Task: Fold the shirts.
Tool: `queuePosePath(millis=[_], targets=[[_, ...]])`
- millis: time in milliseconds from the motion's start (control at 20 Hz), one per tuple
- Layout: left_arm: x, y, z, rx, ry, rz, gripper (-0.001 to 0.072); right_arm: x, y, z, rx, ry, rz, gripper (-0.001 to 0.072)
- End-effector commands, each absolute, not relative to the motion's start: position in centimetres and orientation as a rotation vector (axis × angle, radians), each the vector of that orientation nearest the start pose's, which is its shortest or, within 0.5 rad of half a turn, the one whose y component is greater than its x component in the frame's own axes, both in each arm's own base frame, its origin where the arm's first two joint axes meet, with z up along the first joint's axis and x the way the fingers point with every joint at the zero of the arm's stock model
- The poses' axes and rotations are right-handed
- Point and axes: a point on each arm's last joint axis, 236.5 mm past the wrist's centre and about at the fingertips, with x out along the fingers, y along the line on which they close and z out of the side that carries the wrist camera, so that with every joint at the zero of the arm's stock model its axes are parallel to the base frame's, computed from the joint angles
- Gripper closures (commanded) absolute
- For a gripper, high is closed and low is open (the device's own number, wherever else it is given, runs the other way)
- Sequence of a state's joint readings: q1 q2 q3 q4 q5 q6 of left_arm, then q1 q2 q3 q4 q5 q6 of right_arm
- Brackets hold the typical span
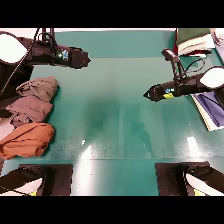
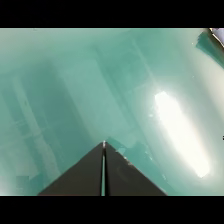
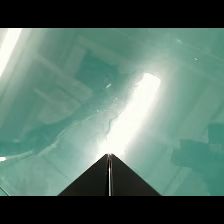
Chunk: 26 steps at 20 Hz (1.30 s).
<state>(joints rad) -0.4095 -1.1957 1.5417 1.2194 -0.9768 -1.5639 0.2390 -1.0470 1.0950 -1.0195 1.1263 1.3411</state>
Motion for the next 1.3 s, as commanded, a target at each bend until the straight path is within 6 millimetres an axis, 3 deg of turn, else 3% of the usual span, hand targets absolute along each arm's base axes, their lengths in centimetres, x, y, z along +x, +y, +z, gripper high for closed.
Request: queuePosePath(millis=[0,500,650,700,800,900,1000,1150,1250], targets=[[39.8,-24.6,24.0,-0.145,0.676,-0.615,0.0675,32.6,19.5,10.5,0.155,1.036,0.654,0.0692],[39.8,-24.6,24.1,-0.148,0.674,-0.615,0.0675,32.5,19.5,10.4,0.154,1.04,0.655,0.0692],[41.7,-24.2,26.1,-0.15,0.556,-0.585,0.0675,32.5,19.5,10.4,0.155,1.04,0.655,0.0692],[42.9,-22.9,26.5,-0.076,0.505,-0.544,0.0658,32.5,19.5,10.4,0.155,1.039,0.655,0.0692],[45.3,-17.9,25.7,0.024,0.493,-0.375,0.0094,32.4,19.6,10.4,0.158,1.044,0.659,0.0692],[47.5,-10.5,22.7,0.079,0.58,-0.149,0.0085,32.5,19.7,10.5,0.16,1.041,0.659,0.0692],[48.3,-4.0,17.8,0.056,0.743,0.007,0.0085,32.5,19.7,10.5,0.161,1.038,0.658,0.0692],[48.4,2.5,9.7,0.02,0.965,0.143,0.0084,32.6,19.7,10.5,0.162,1.036,0.657,0.0692],[48.2,4.7,4.8,0.002,1.058,0.186,0.0084,32.6,19.7,10.5,0.162,1.036,0.657,0.0693]])
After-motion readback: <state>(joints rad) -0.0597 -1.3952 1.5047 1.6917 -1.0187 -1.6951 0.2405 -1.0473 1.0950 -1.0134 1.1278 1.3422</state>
